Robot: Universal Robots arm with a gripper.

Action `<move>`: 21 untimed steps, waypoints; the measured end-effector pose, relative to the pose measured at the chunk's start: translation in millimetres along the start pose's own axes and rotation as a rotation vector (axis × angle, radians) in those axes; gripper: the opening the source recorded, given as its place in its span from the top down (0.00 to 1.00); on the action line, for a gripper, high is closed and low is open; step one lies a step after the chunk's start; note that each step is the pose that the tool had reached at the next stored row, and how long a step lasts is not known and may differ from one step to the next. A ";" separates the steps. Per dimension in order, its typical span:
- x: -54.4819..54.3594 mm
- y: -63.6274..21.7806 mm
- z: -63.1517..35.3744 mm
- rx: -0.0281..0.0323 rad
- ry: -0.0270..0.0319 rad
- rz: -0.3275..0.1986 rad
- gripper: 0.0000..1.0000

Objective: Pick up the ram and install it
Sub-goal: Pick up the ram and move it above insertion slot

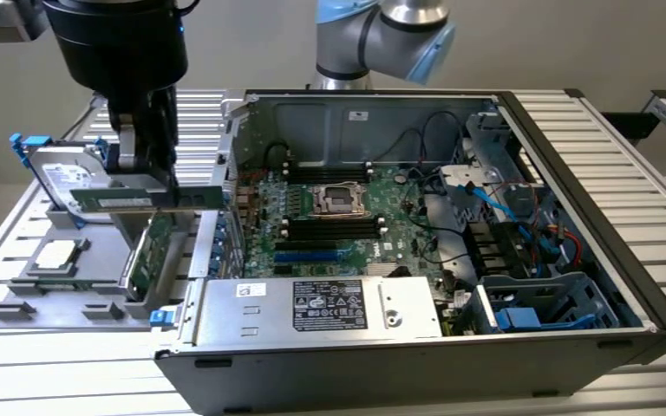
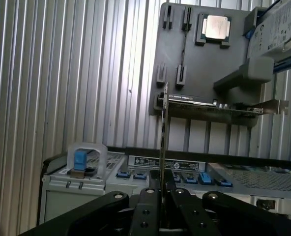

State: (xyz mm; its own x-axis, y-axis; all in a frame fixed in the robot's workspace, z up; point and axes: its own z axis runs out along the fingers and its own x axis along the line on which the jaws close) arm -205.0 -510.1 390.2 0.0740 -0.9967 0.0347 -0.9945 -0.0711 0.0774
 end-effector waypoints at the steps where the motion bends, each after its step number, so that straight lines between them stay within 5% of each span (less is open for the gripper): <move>1: -0.2 -3.8 -0.3 -0.0001 0.0012 0.000 0.85; 3: -0.7 -11.6 -1.0 -0.0004 0.0051 0.000 0.85; 9: -3.1 -35.2 -2.8 -0.0022 0.0288 0.002 0.85; 18: -18.2 -60.3 -1.5 -0.0067 0.0895 0.007 0.85; 21: -26.8 -67.2 -1.9 -0.0070 0.0925 0.007 0.85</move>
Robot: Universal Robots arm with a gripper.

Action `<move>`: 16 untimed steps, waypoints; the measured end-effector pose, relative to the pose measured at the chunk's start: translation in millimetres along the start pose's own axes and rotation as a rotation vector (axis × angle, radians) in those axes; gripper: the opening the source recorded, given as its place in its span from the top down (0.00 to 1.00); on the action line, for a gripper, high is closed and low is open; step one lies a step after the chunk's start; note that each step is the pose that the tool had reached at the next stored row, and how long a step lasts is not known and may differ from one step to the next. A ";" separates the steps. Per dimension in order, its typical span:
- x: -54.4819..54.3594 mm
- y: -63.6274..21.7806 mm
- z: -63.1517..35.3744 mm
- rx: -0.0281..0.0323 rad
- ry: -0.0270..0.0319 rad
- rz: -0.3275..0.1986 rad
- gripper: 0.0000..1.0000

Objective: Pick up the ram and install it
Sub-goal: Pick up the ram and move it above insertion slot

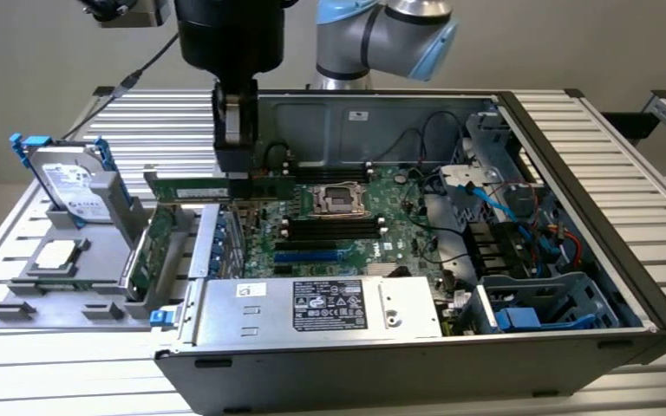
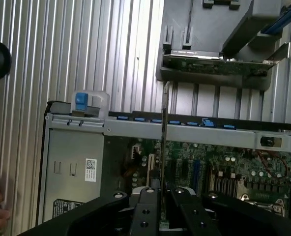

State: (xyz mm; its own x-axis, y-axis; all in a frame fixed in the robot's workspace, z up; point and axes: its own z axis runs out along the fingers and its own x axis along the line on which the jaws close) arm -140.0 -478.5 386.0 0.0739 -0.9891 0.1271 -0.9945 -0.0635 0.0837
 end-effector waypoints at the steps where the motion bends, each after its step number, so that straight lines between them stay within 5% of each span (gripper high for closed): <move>1: -2.9 -2.1 -0.5 0.0000 0.0000 0.000 0.85; 6: -11.5 -14.8 -2.7 0.0002 -0.0018 0.000 0.85; 9: -12.8 -23.6 -3.6 0.0011 -0.0133 -0.001 0.85; 12: -13.2 -33.0 -4.5 0.0029 -0.0376 -0.003 0.85; 16: -13.2 -46.1 -5.6 0.0063 -0.0853 -0.006 0.85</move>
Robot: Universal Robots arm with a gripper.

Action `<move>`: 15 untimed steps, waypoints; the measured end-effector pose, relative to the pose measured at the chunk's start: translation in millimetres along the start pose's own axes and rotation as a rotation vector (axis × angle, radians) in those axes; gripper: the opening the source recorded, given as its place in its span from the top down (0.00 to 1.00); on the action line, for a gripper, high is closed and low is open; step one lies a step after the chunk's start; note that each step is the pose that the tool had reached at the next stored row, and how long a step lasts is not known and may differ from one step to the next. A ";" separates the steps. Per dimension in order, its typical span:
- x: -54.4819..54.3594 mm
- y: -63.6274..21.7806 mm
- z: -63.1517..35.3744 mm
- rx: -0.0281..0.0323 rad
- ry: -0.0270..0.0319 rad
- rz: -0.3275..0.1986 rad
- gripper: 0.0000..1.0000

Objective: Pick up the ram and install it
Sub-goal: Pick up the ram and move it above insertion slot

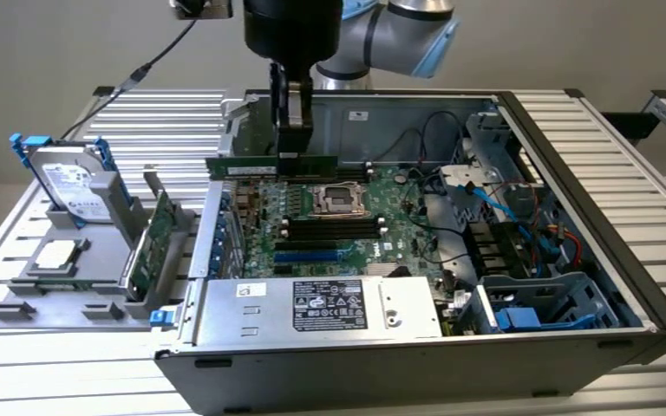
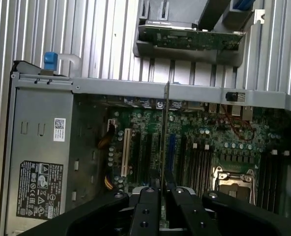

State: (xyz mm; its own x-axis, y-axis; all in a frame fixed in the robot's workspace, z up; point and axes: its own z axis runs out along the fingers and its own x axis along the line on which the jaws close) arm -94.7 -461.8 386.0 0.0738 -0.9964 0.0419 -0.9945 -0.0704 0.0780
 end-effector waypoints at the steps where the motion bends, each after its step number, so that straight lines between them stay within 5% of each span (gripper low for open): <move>1: -0.3 -3.4 -0.1 0.0007 -0.0079 -0.001 0.85; 4: -2.6 -13.6 0.2 0.0017 -0.0222 -0.002 0.85; 15: -32.1 -36.2 14.3 0.0023 -0.0296 -0.002 0.85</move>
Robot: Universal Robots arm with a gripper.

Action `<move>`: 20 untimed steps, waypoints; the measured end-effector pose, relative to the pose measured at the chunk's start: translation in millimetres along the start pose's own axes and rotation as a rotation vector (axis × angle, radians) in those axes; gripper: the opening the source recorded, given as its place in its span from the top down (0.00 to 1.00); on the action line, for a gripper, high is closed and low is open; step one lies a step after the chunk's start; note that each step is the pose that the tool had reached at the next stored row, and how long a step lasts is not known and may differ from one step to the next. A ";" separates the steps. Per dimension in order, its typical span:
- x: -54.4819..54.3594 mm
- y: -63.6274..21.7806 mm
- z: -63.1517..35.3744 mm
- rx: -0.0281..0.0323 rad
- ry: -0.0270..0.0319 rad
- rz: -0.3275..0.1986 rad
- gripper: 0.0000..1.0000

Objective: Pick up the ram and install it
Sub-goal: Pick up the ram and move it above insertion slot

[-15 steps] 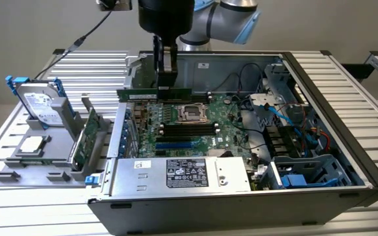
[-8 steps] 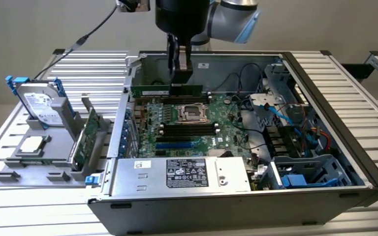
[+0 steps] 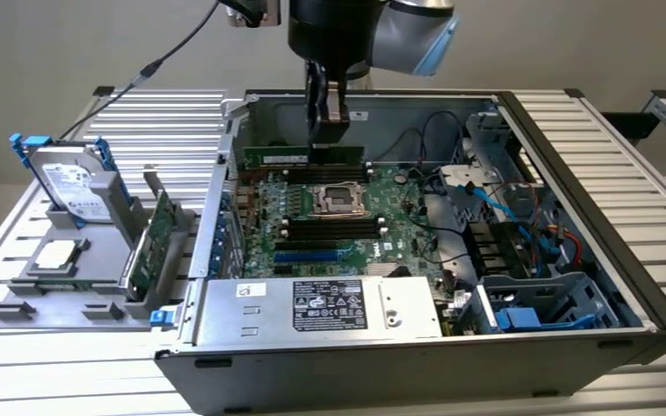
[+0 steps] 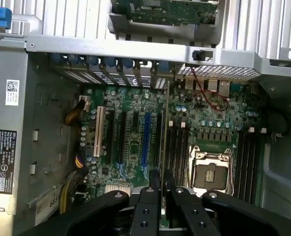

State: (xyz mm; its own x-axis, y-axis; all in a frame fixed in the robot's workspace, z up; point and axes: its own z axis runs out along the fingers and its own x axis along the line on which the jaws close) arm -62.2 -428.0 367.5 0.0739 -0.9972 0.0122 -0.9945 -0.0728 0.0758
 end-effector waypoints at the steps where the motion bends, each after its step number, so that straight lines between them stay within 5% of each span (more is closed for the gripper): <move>1: -2.5 -1.6 1.2 0.0001 -0.0014 0.000 0.85; 5: -11.6 -8.3 5.6 0.0007 -0.0107 -0.001 0.85; 14: -23.6 -29.6 10.6 0.0036 -0.0484 -0.004 0.85; 20: -37.0 -49.6 18.8 0.0037 -0.0500 -0.004 0.85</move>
State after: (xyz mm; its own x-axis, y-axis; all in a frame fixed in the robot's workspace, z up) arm -17.0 -387.8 344.6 0.0740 -0.9965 -0.0380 -0.9945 -0.0766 0.0720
